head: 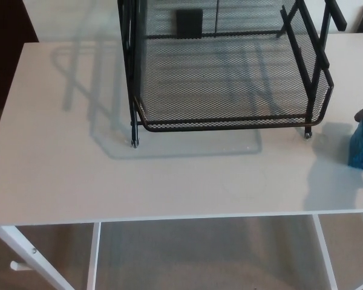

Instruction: The robot walks towards a desk on which a file tray is kept in the middle and a cube is kept to its right. The robot lifts the cube using its right hand and places it on the file tray.

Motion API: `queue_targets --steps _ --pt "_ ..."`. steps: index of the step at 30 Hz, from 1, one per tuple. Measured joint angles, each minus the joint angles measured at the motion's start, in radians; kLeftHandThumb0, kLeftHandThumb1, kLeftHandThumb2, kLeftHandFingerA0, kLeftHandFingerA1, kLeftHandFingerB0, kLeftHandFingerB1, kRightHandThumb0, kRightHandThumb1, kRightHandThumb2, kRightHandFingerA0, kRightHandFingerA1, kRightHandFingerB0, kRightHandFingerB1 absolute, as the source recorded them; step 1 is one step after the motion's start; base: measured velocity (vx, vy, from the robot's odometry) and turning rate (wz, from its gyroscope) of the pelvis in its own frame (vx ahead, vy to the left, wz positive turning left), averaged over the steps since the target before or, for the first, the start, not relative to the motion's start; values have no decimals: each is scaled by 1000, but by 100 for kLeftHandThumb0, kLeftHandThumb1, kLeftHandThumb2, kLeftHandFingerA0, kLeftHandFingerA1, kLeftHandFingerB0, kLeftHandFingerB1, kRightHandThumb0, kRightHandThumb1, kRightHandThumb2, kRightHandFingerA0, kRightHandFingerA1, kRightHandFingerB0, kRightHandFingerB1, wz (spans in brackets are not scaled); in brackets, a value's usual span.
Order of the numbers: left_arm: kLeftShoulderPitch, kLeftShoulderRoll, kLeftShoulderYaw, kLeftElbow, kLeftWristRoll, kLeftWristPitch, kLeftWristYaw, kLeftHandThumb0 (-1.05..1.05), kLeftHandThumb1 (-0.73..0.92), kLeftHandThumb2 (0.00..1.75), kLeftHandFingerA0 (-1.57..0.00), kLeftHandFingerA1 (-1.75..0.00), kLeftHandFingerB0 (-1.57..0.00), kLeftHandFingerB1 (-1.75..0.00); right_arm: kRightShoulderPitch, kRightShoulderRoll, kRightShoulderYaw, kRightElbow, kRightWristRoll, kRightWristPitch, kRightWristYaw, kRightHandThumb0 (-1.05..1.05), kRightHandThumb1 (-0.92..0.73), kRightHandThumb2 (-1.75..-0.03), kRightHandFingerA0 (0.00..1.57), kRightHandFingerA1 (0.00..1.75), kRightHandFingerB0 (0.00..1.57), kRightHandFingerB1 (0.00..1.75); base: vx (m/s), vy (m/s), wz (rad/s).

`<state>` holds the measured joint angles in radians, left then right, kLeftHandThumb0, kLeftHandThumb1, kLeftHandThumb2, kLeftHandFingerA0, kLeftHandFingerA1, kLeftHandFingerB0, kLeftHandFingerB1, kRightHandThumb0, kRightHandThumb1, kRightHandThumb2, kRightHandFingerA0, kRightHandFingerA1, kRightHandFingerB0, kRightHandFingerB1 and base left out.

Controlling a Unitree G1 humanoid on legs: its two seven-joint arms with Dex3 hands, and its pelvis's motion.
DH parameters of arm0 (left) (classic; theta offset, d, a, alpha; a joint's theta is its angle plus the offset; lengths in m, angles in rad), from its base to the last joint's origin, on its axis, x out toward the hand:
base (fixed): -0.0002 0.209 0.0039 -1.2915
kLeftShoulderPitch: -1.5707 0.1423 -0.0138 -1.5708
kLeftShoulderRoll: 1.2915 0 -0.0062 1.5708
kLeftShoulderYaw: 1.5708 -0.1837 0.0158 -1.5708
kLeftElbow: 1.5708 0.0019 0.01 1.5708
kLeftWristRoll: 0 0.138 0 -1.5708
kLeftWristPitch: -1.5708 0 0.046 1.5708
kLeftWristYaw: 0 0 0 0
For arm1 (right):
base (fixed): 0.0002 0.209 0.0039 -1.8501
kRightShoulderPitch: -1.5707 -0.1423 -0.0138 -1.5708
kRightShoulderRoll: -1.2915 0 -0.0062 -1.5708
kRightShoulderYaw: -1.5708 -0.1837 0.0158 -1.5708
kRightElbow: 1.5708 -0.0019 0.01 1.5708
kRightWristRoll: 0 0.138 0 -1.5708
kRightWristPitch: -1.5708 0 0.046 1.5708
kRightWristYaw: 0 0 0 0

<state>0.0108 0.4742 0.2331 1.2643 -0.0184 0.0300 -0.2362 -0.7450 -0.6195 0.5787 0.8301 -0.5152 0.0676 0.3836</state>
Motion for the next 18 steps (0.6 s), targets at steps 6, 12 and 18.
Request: queue_targets --steps 6,12,18 --pt "-1 -1 -6 -4 0 0 0 -68 69 61 -38 -54 -19 -30 6 -23 51 -30 -58 -54 -123 -28 -60 -56 83 174 75 112 0 0 0" --pt "-8 -3 -12 -3 1 0 1 -66 74 62 -36 -53 -23 -31 24 -43 92 -68 -108 -78 -222 -29 -69 -61 81 170 70 125 0 0 0" --pt "-10 -4 -14 -3 1 0 1 -68 75 63 -32 -54 -21 -32 45 -52 84 -77 -119 -108 -306 -28 -57 -62 83 155 82 123 0 0 0"
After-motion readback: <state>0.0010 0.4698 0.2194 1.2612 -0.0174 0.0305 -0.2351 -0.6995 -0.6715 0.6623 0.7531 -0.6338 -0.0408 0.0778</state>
